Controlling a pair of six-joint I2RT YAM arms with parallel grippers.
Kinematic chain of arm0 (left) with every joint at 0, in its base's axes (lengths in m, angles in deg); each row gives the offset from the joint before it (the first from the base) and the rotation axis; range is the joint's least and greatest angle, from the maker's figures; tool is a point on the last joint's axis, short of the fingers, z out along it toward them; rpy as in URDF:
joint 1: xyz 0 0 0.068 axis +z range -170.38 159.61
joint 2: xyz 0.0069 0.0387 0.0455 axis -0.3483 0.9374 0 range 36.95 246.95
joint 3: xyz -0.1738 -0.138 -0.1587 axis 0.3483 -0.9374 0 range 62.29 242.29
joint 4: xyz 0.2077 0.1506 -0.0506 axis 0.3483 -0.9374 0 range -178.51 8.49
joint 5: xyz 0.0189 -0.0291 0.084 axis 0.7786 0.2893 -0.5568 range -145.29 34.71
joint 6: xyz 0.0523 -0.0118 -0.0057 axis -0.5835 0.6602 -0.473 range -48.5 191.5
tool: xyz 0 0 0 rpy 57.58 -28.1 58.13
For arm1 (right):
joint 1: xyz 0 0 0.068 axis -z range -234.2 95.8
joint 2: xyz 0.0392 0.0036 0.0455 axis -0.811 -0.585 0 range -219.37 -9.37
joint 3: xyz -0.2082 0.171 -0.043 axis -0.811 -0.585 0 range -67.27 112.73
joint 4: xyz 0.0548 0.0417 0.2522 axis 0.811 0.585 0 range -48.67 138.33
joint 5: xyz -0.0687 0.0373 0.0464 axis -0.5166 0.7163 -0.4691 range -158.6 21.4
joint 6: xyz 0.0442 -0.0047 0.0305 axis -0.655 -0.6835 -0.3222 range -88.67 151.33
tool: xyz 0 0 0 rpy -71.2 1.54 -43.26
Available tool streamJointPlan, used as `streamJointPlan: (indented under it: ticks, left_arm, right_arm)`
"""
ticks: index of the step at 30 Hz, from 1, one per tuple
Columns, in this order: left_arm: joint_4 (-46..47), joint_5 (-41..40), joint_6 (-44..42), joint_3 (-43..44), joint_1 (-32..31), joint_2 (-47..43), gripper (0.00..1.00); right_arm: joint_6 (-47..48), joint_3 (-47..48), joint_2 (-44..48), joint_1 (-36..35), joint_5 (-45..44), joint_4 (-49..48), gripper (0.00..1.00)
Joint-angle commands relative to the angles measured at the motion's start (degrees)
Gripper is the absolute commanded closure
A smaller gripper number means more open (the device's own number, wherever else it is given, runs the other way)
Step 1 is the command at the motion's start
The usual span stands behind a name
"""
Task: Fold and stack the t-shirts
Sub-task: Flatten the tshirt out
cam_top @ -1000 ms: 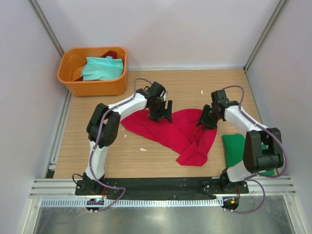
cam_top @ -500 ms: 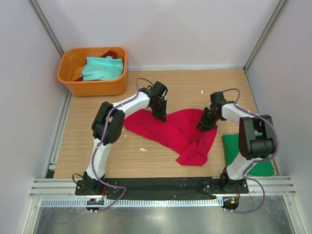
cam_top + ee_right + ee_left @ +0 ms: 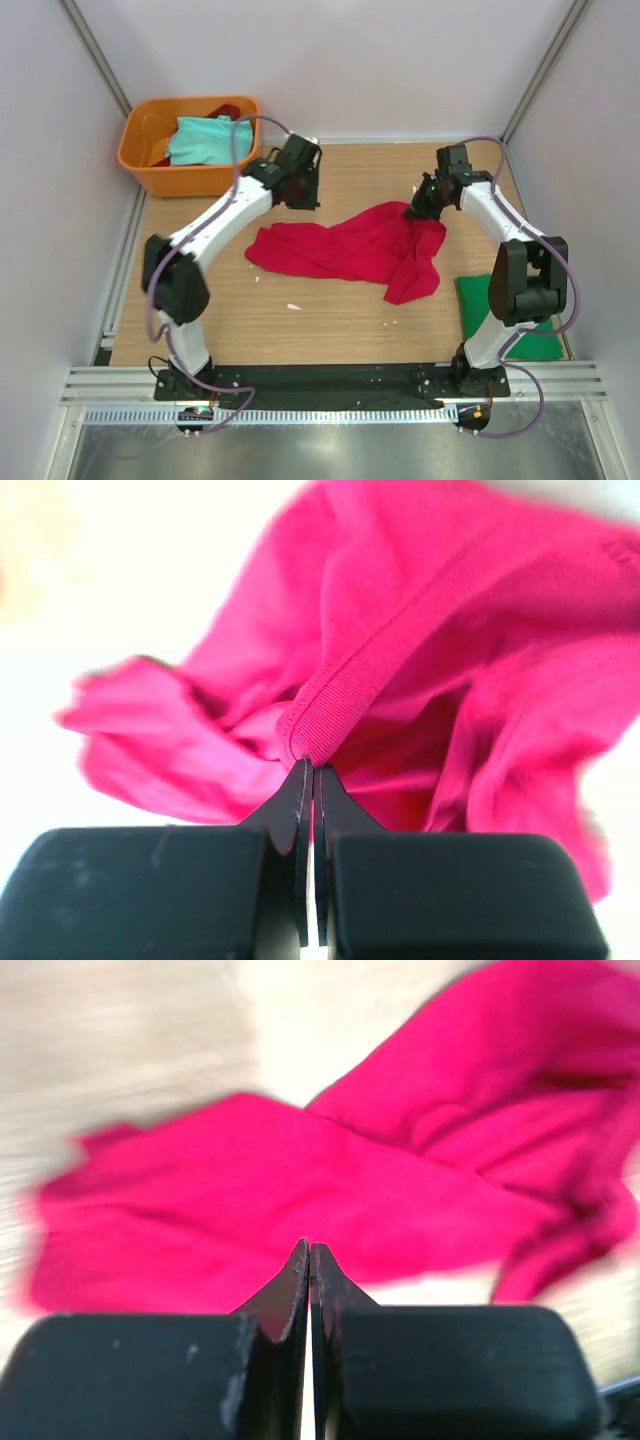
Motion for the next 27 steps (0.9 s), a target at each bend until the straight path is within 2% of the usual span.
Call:
streamJointPlan:
  ticks: [1, 5, 8, 9, 11, 12, 13, 16, 21, 27]
  left_arm:
    - [1.3, -7.4, -0.3, -2.7, 0.3, -14.4, 1.00]
    - [2.8, -4.2, 1.3, -7.4, 0.3, -19.8, 1.00]
    - [3.2, -2.5, 1.3, -9.9, 0.4, -19.7, 0.52]
    - [3.4, -2.0, 0.7, -10.4, 0.5, -19.0, 0.33]
    - [1.6, -1.9, -0.3, -9.4, 0.8, -15.4, 0.23]
    - [0.4, -1.6, -1.5, -8.2, 1.3, -14.0, 0.15]
    - [-0.7, -1.2, -1.9, -7.2, 1.8, -12.4, 0.14]
    - [-3.9, -0.7, -4.8, -3.4, 3.7, -5.2, 0.14]
    - [-7.6, -2.0, -8.6, 4.5, 8.1, 7.8, 0.15]
    - [-7.4, 0.0, -10.6, 10.0, 12.9, 15.9, 0.18]
  right_arm:
    - [-2.8, 8.4, 2.9, -0.5, -0.3, 3.4, 0.99]
    - [-2.9, 11.0, 6.3, -1.2, 0.0, 6.4, 0.99]
    - [-2.4, 7.6, 11.4, -1.9, -2.8, 7.0, 0.99]
    - [-2.1, 5.9, 12.4, -1.8, -3.4, 6.4, 0.97]
    - [0.7, 2.0, 13.4, -1.7, -4.9, 5.7, 0.65]
    - [2.0, 1.0, 13.0, -1.7, -5.3, 6.0, 0.59]
    - [2.8, 0.0, 12.6, -1.7, -6.0, 7.7, 0.47]
    - [6.1, -2.8, 11.7, -1.7, -8.6, 9.7, 0.45]
    - [6.4, -8.0, 12.2, -1.6, -8.7, 7.9, 0.46]
    - [6.9, -11.4, 9.5, -1.7, -13.0, 6.4, 0.57]
